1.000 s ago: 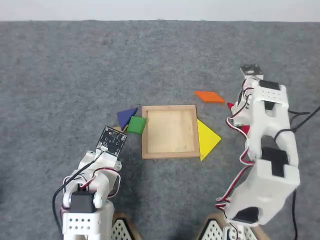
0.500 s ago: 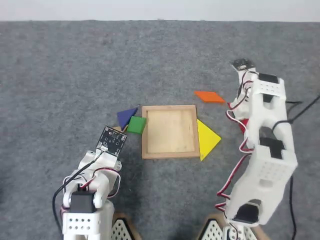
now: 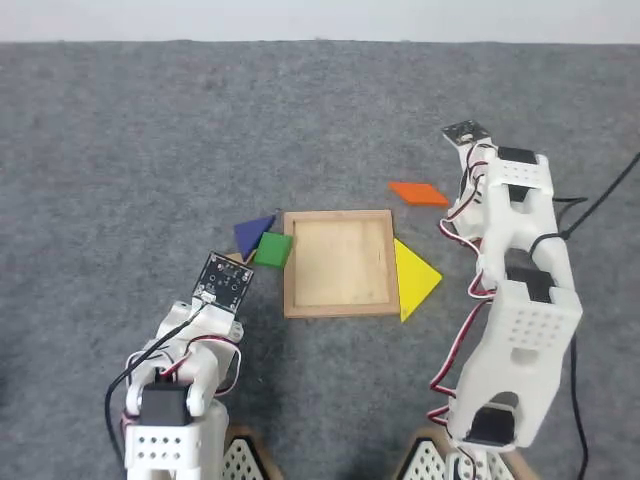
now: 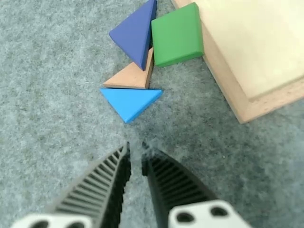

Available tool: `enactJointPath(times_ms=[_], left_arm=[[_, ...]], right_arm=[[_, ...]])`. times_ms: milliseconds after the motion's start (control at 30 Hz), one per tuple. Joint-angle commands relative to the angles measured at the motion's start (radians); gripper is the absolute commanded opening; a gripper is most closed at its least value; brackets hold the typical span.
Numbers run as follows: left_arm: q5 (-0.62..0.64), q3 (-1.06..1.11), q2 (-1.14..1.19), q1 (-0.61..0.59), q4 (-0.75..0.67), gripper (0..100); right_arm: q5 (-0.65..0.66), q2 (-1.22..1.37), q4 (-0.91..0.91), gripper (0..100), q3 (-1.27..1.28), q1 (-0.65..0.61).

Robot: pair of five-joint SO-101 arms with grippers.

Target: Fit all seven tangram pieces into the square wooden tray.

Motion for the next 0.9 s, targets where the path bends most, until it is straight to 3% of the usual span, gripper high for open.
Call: enactJointPath(times_ms=[0,133,333,567,867], left_arm=[[0.003,-0.008,-0.003,-0.003,0.005,4],[0.003,-0.008,-0.003,-0.003,0.005,4],[0.003,-0.008,-0.003,-0.003,0.005,4],[0.003,-0.008,-0.003,-0.003,0.005,4],[0.003,-0.008,-0.003,-0.003,0.005,4]], right_arm=[[-0.041,-0.004,0.036,16.3,0.005,-0.051],[-0.150,-0.004,0.048,0.0,0.006,-0.044],[-0.245,-0.053,0.097,0.7,0.006,-0.033],[-0.342,-0.334,0.186,0.7,0.089,-0.031],[-0.368,-0.905,0.226,0.7,0.431,-0.232]])
